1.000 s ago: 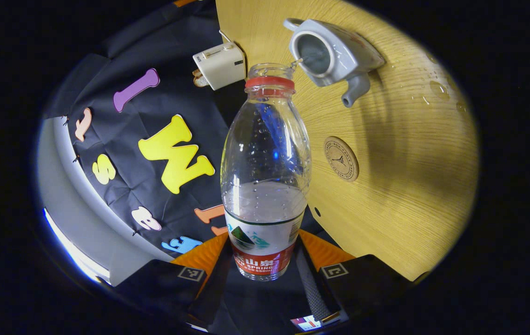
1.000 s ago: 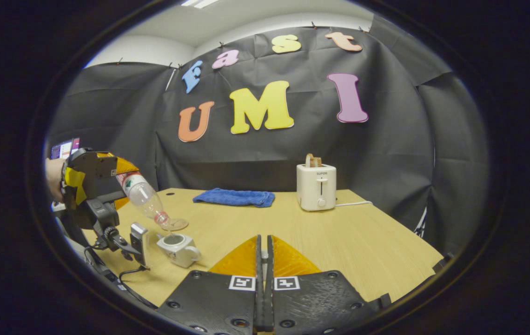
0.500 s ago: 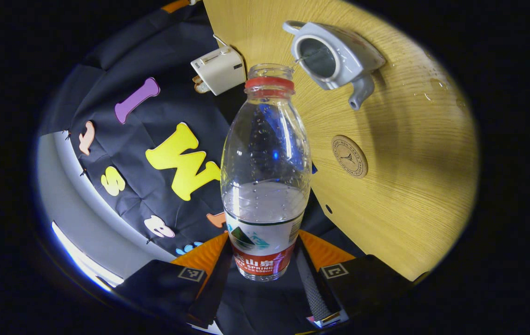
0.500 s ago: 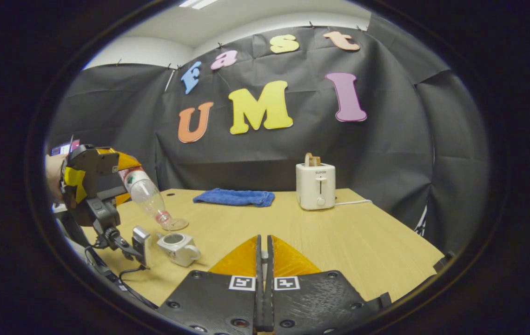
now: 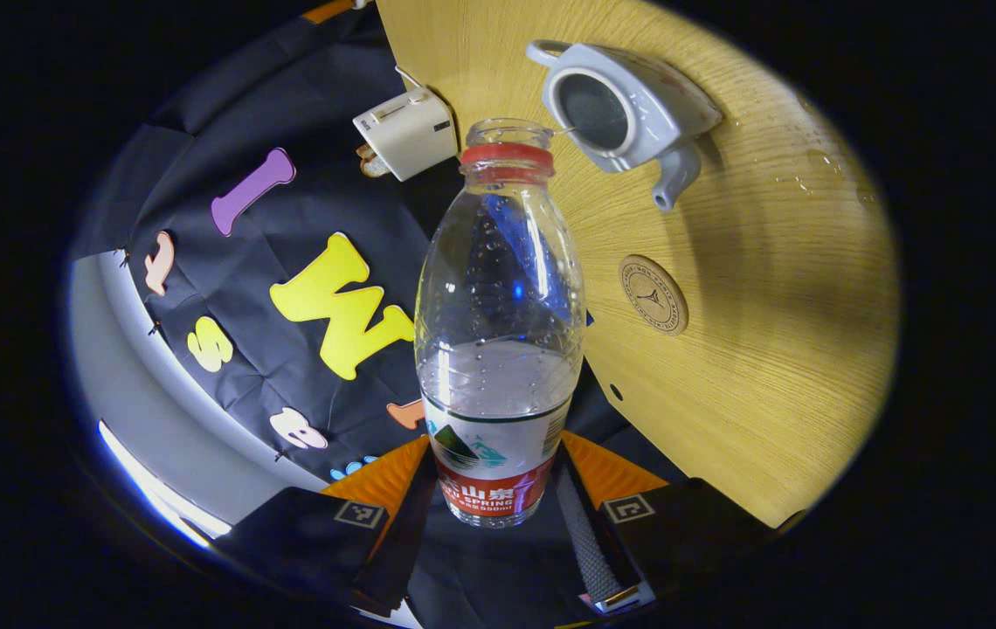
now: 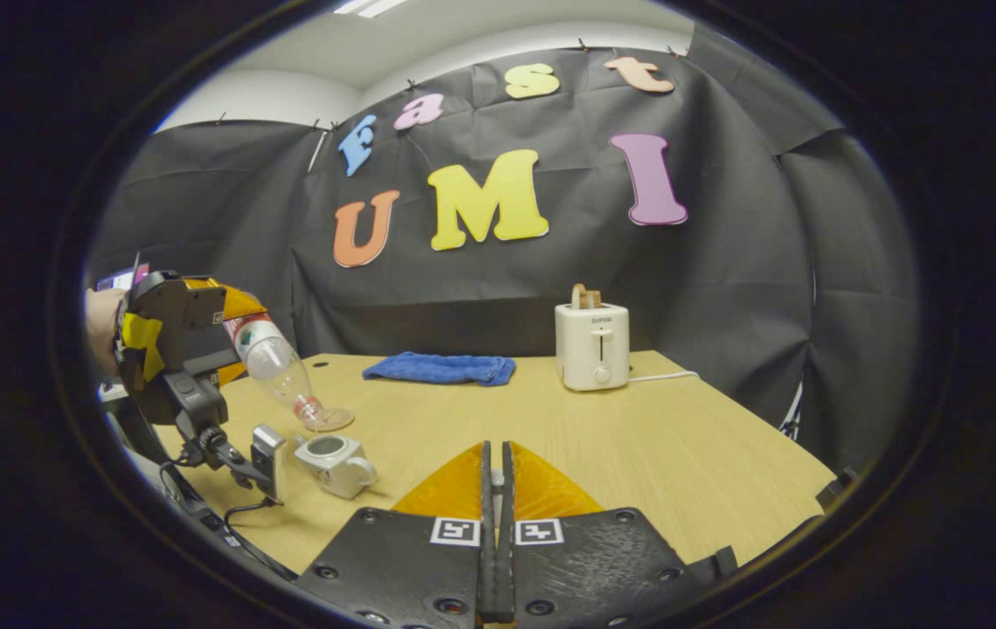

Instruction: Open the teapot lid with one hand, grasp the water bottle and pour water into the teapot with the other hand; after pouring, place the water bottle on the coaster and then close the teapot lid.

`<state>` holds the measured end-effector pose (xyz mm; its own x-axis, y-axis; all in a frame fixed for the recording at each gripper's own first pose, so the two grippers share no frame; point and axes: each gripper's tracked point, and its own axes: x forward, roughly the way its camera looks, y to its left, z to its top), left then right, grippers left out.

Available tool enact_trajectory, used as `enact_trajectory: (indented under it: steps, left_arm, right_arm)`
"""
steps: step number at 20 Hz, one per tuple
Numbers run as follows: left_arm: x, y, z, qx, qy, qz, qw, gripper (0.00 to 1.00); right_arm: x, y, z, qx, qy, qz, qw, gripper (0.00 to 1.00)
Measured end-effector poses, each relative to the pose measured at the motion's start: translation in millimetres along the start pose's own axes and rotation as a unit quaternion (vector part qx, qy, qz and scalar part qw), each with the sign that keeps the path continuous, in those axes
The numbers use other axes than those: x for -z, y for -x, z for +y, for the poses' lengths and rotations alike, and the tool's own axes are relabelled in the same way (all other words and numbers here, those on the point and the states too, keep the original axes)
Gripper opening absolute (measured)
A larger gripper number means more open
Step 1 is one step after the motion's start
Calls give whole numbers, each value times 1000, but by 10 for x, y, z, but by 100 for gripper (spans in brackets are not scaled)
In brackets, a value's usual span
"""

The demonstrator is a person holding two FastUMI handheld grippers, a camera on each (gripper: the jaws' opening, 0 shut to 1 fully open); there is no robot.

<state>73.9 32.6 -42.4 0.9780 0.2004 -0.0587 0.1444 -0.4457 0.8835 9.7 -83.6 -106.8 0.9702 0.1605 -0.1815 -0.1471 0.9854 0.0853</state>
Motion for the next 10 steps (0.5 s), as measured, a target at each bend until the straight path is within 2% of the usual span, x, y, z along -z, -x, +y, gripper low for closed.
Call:
enact_trajectory:
  steps: [6,10]
  left_arm:
    - [18,-26,-18,2,14,-4,1000,75]
    - [17,-42,-136,15,92,-16,995,78]
  right_arm:
    - [-12,6,-15,4,0,-2,1000,0]
    - [-29,20,4,3,1,-2,1000,0]
